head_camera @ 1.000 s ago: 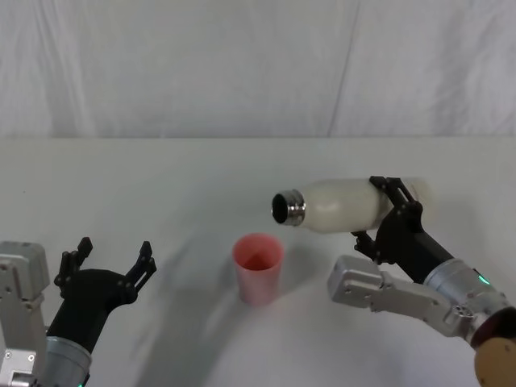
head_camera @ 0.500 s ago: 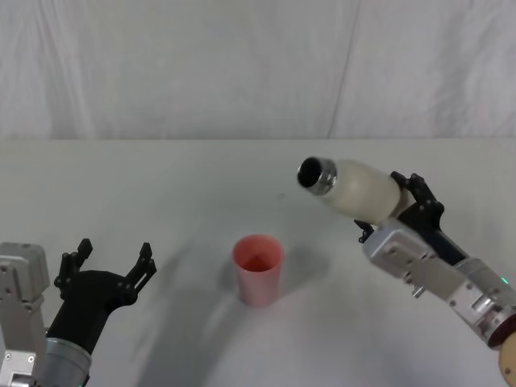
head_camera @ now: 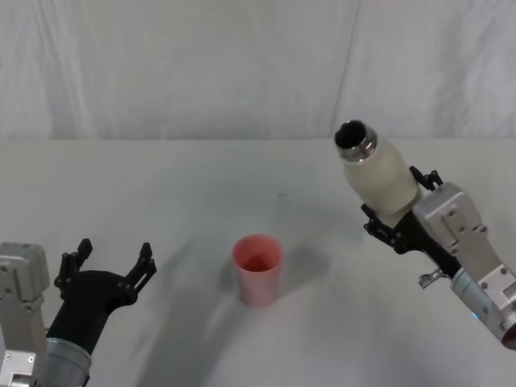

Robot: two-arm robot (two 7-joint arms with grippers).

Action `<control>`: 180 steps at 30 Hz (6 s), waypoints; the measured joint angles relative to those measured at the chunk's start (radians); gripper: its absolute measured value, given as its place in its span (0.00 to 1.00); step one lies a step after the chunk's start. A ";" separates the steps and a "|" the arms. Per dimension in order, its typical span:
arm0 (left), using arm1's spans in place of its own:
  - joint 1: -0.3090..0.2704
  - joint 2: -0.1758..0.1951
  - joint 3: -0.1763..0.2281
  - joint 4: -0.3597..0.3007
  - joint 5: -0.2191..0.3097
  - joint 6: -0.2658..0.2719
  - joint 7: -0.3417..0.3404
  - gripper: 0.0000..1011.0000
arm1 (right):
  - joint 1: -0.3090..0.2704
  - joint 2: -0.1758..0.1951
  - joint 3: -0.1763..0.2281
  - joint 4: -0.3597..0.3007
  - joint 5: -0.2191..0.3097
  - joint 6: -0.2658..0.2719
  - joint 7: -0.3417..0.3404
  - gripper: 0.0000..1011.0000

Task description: Grasp the thermos with one hand and pour water into the cup lid.

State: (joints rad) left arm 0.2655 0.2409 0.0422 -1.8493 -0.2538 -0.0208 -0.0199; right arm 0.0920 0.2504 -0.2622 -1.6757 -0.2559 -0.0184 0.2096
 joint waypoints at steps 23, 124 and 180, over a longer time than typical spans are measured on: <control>0.000 0.000 0.000 0.000 0.000 0.000 0.000 0.99 | -0.026 -0.048 0.085 0.013 0.280 0.021 0.029 0.94; 0.000 0.000 0.000 0.000 0.000 0.000 0.000 0.99 | -0.015 -0.072 0.075 0.115 0.463 0.042 -0.013 0.94; 0.000 0.000 0.000 0.000 0.000 0.000 0.000 0.99 | 0.032 -0.103 0.056 0.205 0.450 0.001 -0.011 0.94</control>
State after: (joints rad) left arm 0.2655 0.2410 0.0422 -1.8492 -0.2538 -0.0208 -0.0199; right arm 0.1244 0.1469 -0.2065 -1.4704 0.1943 -0.0177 0.1987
